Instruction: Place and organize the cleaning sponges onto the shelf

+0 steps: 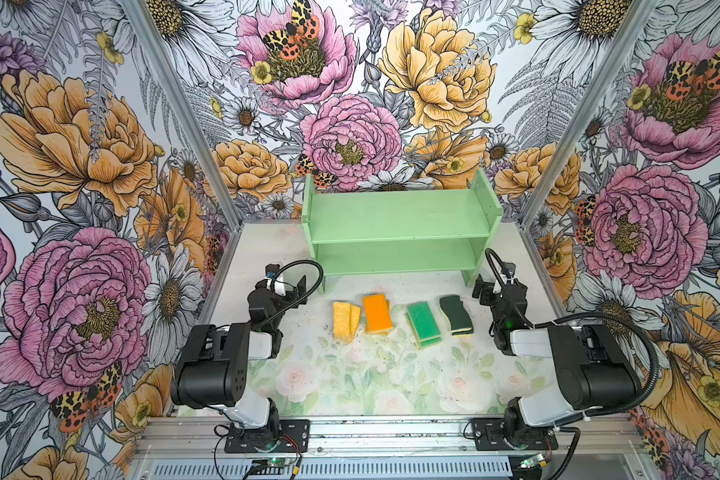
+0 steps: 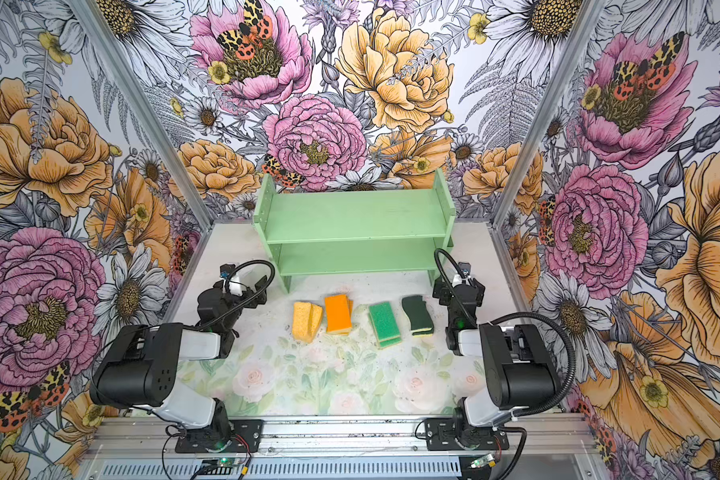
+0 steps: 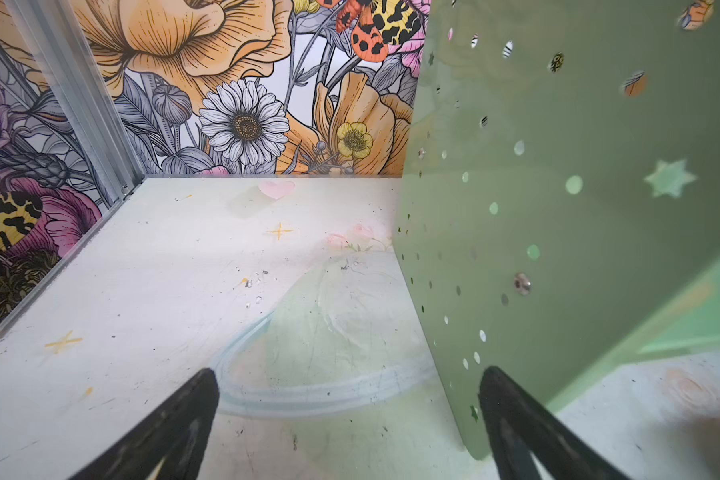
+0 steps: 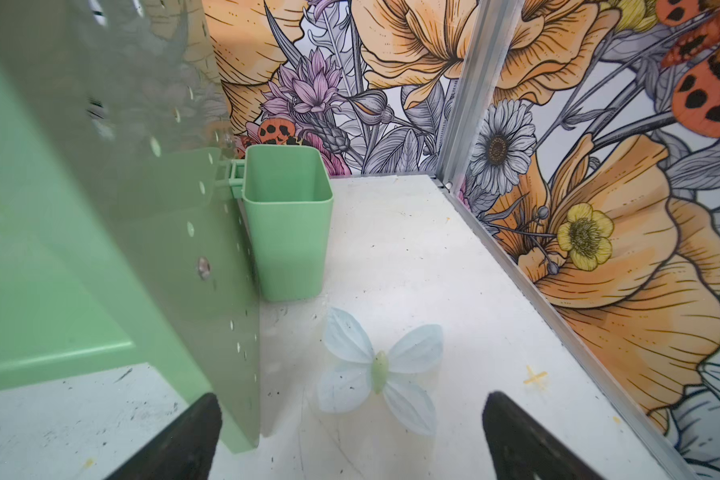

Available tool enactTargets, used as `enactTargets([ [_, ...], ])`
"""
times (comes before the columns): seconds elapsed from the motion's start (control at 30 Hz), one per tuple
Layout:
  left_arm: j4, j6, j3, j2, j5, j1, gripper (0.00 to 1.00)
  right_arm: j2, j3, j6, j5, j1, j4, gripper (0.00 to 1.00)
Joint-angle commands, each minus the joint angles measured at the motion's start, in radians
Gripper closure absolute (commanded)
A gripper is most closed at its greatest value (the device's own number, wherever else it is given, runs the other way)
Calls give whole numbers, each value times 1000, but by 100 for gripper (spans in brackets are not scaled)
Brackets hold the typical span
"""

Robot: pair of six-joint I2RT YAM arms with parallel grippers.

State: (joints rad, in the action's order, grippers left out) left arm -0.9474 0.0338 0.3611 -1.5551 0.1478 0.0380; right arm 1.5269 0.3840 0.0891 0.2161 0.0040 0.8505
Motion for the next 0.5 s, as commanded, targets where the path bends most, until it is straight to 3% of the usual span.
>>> enactTargets([
  [0.0, -36, 13, -4, 3, 22, 12, 1, 7, 3, 8, -4, -4, 28, 0],
  [0.47, -26, 9, 3, 0, 27, 16, 1, 7, 3, 8, -4, -4, 28, 0],
])
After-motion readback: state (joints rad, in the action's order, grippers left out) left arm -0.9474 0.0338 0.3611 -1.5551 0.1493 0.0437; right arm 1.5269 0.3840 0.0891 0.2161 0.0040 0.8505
